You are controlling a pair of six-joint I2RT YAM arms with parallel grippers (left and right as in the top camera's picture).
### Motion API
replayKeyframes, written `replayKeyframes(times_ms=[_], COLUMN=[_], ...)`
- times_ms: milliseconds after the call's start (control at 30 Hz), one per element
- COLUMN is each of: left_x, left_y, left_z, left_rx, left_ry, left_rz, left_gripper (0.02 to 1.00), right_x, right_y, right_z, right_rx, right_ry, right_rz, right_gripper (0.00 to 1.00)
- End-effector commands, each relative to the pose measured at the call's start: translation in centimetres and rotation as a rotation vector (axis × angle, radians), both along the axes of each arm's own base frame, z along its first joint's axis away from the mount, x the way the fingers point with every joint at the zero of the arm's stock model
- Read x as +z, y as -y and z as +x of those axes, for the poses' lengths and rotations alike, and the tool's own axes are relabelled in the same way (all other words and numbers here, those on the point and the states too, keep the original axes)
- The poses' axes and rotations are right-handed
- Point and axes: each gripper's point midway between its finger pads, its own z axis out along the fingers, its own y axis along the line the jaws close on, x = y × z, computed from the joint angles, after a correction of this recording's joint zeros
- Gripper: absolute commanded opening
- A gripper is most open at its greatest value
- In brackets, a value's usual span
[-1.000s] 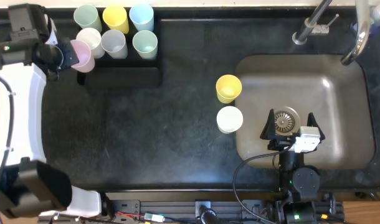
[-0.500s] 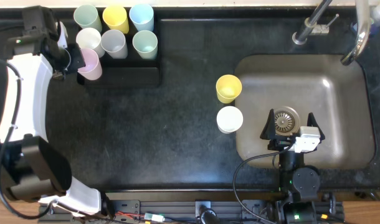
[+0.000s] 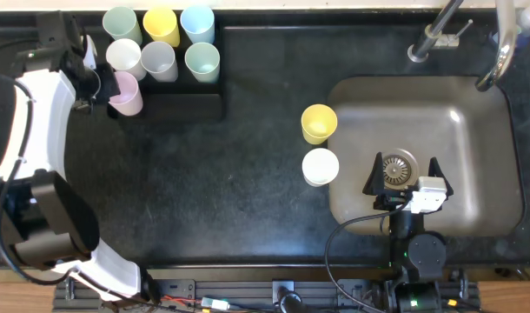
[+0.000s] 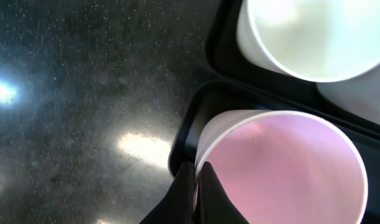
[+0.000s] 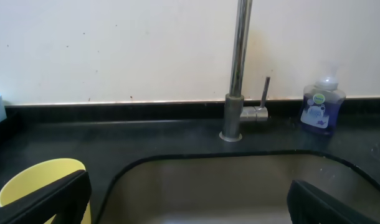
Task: Store Cups
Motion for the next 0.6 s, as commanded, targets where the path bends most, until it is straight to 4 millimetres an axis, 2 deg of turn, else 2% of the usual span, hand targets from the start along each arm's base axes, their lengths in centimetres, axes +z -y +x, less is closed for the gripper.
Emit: replayKeyframes(times_ms=[33,300,600], left_x=[-0.5,-0.6,-1.9], left_y=[-0.4,-0.1,-0.1], left_z=[0.0,0.3,0.4], left_rx=[-0.005,-0.012,-0.006], left_ry=[-0.008,0.002,-0.026], left_rz=[-0.01,-0.029,-0.035], left_gripper=[0.036,0.051,0.088], right_x=[-0.3,-0.3,-0.3], right_y=[0.3,0.3,0.3], right_z=[0.0,0.0,0.0], right_rx=[-0.014,-0.015,-0.015], right_ry=[0.002,0.002,0.003], right_rz=[-0.003,-0.003,-0.003], right_gripper=[0.998,0.996,0.998])
